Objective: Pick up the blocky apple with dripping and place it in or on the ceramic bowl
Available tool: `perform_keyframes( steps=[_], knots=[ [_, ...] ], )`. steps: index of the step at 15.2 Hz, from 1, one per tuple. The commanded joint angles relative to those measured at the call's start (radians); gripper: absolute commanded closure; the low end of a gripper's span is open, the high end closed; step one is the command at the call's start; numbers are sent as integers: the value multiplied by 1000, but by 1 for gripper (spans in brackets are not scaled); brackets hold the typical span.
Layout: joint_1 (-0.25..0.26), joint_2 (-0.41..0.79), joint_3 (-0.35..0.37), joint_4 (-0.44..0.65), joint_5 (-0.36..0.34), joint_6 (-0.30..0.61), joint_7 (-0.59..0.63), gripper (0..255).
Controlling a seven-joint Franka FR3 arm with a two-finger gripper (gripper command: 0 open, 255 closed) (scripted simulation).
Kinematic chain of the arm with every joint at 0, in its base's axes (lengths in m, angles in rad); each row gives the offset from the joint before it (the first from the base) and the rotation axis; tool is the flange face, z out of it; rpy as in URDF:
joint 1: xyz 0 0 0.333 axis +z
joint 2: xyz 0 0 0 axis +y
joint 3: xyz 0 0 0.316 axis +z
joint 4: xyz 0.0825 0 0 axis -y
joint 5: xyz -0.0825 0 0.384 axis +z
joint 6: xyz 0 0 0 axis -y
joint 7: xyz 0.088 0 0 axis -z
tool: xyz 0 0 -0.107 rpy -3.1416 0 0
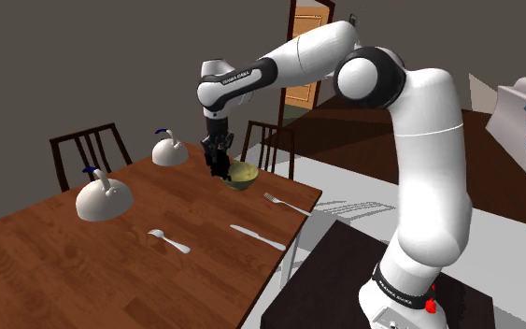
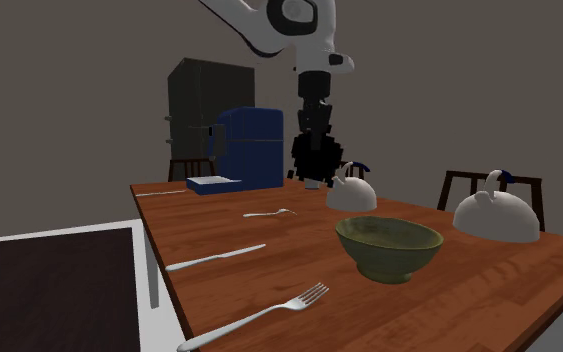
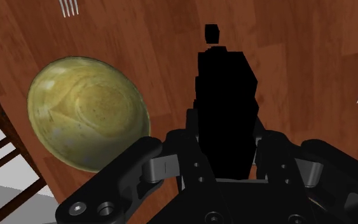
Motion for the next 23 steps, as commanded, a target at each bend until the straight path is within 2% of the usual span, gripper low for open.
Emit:
perform_keyframes(
  steps=[1, 9, 12, 13, 23],
  knots=[
    [-25, 21, -10, 36, 3, -15, -38, 255],
    [-129, 167, -48, 285, 12, -115, -185, 255],
    [-166, 249, -59, 425, 16, -173, -236, 255],
    [-187, 305, -64, 523, 18, -215, -263, 255],
    [-188, 326, -64, 423, 17, -94, -262, 255]
  ],
)
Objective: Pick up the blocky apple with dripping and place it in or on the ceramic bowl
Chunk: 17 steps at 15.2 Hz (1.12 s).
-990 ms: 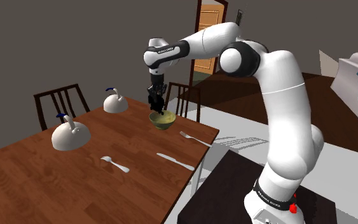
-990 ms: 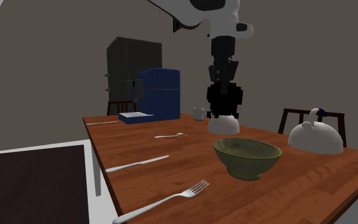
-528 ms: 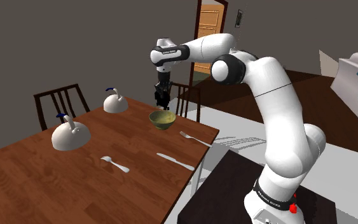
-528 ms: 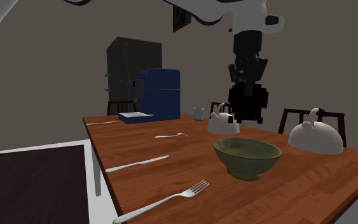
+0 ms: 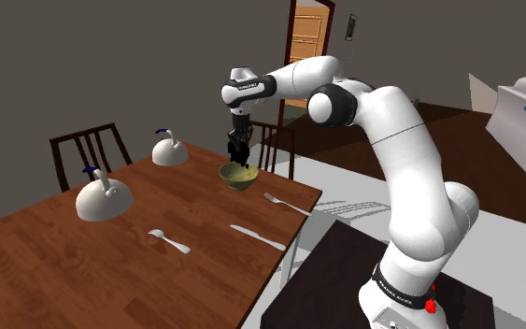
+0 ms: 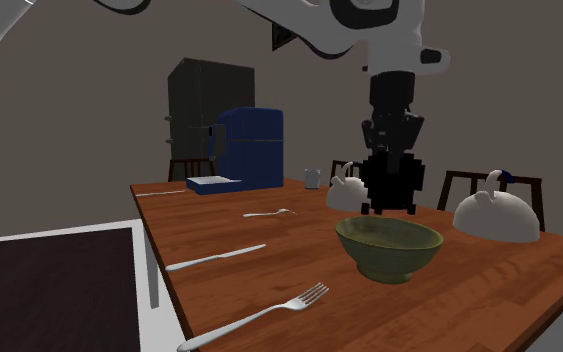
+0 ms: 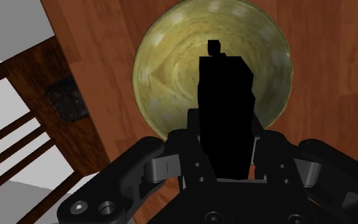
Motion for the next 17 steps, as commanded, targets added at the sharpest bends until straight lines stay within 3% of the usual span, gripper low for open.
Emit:
perform_keyframes(
  steps=[1, 5, 13, 14, 17],
  knots=[
    [1, 3, 0, -23, 0, 26, 2, 255],
    [1, 19, 0, -49, -1, 69, 2, 255],
    [1, 21, 0, -50, -1, 72, 2, 255],
    [1, 21, 0, -50, -1, 72, 2, 0],
    [1, 21, 0, -50, -1, 72, 2, 0]
  ],
)
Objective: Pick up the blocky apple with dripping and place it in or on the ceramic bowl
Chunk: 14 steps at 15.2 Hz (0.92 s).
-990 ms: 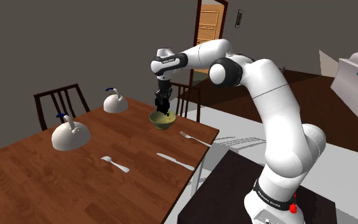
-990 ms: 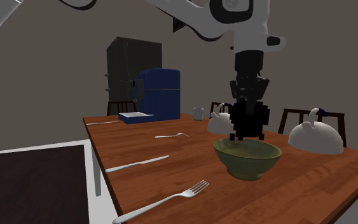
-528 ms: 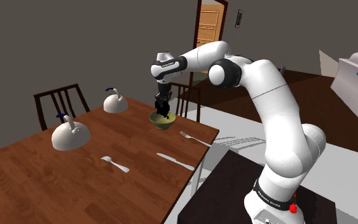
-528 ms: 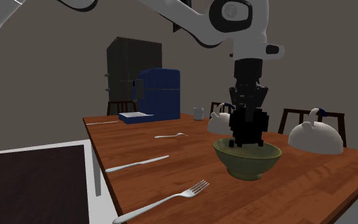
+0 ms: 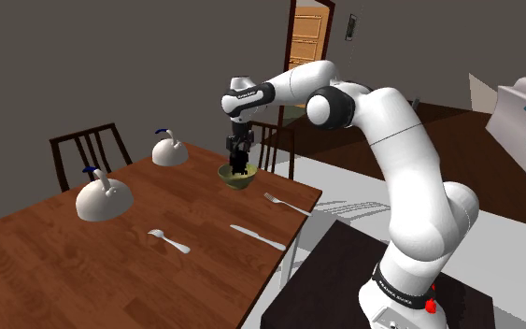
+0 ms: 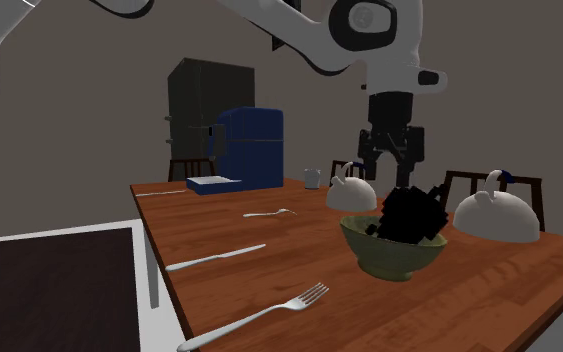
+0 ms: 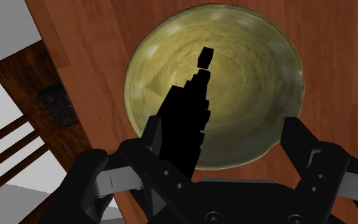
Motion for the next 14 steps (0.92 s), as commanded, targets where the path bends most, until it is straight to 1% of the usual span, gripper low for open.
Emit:
perform_keyframes(
  steps=[1, 2, 6, 14],
  knots=[
    [0, 0, 0, 0, 0, 0, 0, 0],
    [0, 0, 0, 0, 0, 0, 0, 0],
    [1, -28, 1, 80, 1, -108, -1, 0],
    [1, -28, 1, 80, 1, -108, -1, 0]
  ],
)
